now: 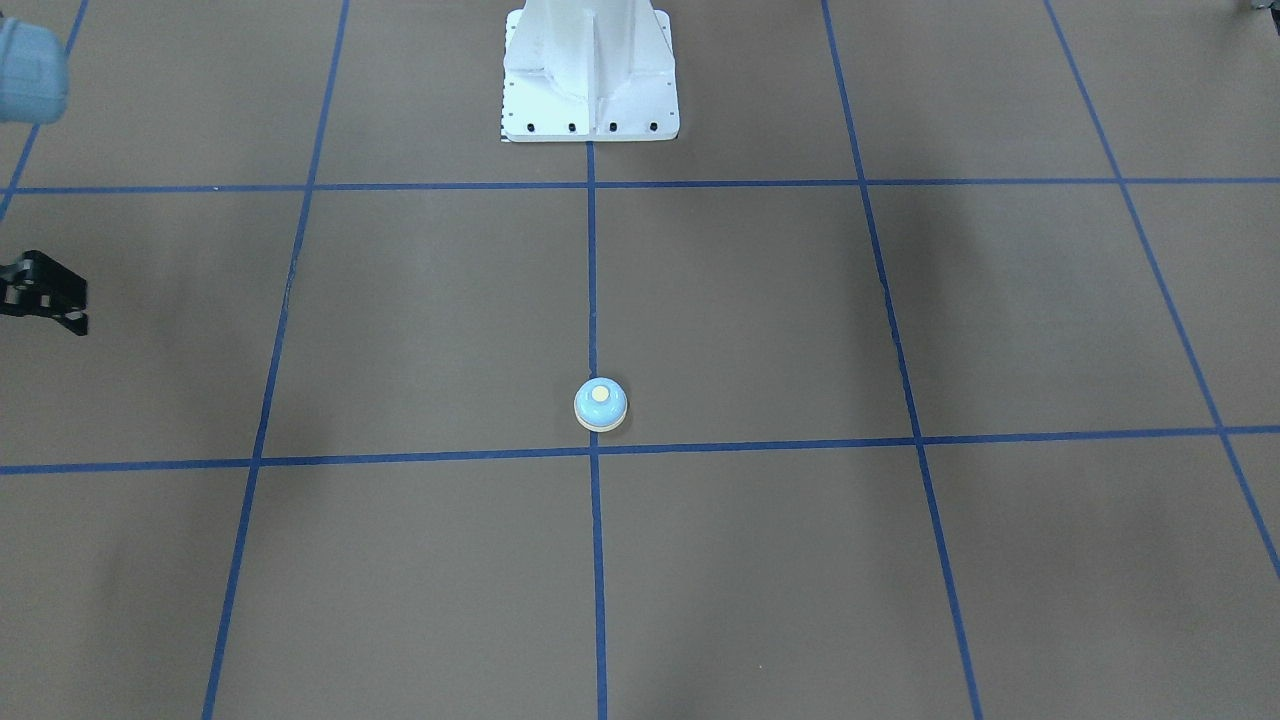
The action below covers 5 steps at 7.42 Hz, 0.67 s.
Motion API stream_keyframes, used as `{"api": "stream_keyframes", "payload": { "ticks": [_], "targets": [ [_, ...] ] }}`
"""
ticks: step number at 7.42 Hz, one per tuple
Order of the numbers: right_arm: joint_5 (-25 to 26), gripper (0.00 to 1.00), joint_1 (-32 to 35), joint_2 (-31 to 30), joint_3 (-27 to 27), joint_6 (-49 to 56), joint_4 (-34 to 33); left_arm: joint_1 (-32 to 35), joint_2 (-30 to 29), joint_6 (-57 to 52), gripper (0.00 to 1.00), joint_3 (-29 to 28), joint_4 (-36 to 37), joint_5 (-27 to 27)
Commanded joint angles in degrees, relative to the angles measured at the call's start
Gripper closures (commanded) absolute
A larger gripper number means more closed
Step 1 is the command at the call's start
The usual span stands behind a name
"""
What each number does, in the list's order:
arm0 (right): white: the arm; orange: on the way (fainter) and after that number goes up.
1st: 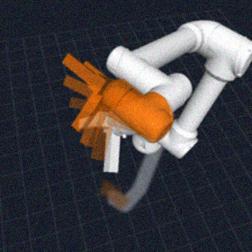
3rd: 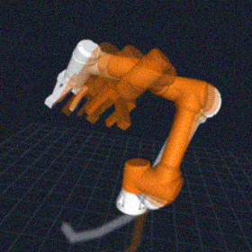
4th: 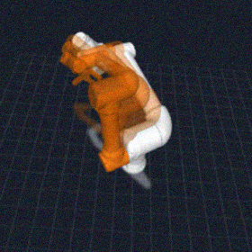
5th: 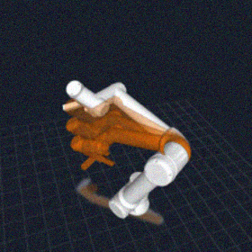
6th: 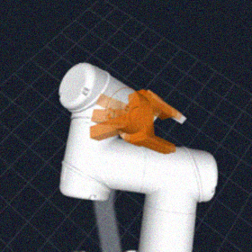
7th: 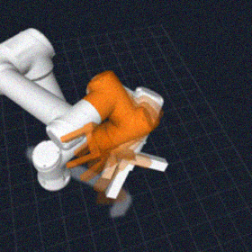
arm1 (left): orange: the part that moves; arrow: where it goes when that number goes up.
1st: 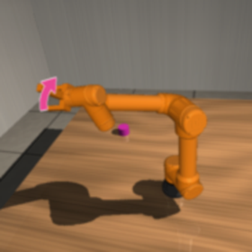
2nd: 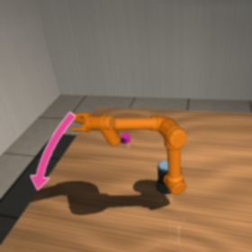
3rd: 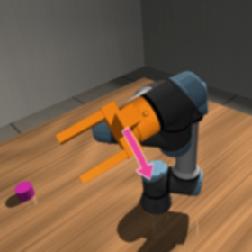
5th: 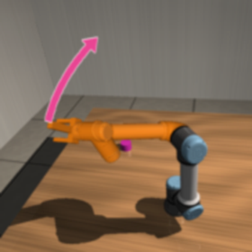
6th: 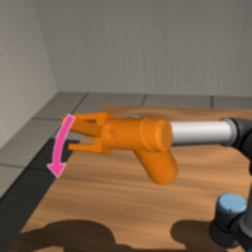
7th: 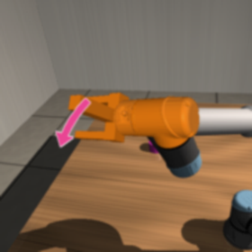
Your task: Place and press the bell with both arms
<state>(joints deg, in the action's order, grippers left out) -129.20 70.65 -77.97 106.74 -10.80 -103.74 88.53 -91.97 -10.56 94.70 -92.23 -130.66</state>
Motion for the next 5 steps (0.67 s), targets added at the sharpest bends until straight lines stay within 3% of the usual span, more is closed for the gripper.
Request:
{"api": "stream_keyframes", "payload": {
  "ticks": [1,3,5],
  "targets": [
    [-4.3,0.0,10.4,-8.0,-1.0,14.3,-0.1,0.0,2.0,-0.2,0.0,2.2,1.3,0.1],
    [-6.1,0.0,15.5,-14.3,-1.4,23.4,-0.1,0.1,3.7,-0.3,0.0,2.2,0.7,-0.2],
    [-5.5,0.0,16.9,-14.1,-3.0,22.7,0.4,0.2,5.4,-0.2,0.0,3.2,0.6,-0.5]
  ]
}}
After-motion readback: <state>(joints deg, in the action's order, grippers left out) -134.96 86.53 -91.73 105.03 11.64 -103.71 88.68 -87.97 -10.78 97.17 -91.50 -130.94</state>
